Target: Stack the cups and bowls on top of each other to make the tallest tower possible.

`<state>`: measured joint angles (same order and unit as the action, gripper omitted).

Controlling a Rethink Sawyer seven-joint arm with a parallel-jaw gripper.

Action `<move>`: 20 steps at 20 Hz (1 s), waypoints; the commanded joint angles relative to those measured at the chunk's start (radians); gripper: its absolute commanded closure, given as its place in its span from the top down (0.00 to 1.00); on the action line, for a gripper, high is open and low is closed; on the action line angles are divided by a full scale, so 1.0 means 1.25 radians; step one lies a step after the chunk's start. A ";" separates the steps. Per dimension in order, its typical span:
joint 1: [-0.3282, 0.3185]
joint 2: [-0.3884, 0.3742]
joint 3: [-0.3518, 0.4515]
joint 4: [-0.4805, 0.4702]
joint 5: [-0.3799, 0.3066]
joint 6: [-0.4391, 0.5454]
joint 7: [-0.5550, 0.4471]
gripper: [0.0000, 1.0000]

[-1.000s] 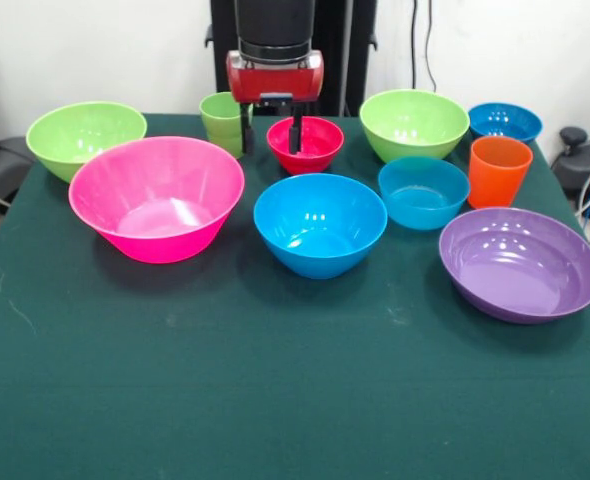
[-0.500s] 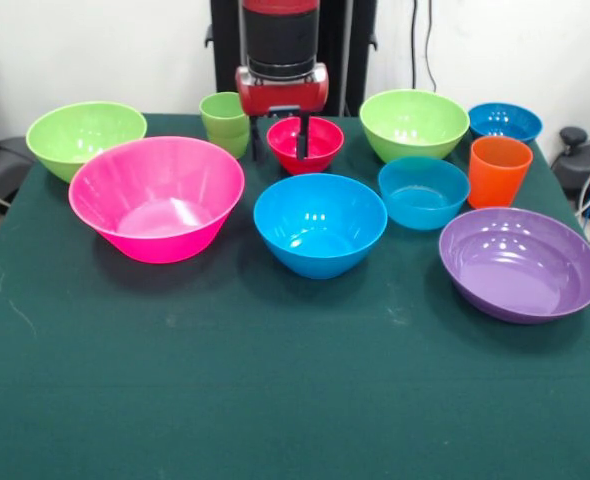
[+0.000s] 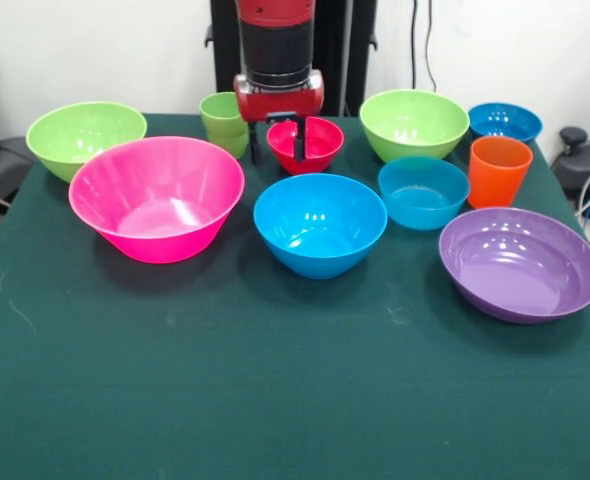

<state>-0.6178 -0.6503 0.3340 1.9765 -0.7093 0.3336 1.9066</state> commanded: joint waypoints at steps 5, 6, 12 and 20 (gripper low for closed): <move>0.010 -0.138 0.114 0.047 0.032 0.116 -0.110 1.00; 0.013 -0.148 0.119 0.052 0.039 0.124 -0.108 1.00; 0.027 -0.164 0.135 0.062 0.041 0.128 -0.086 1.00; 0.037 -0.157 0.160 0.025 0.029 0.125 -0.091 1.00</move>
<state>-0.6017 -0.8630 0.4438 1.9912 -0.6720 0.4032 1.9066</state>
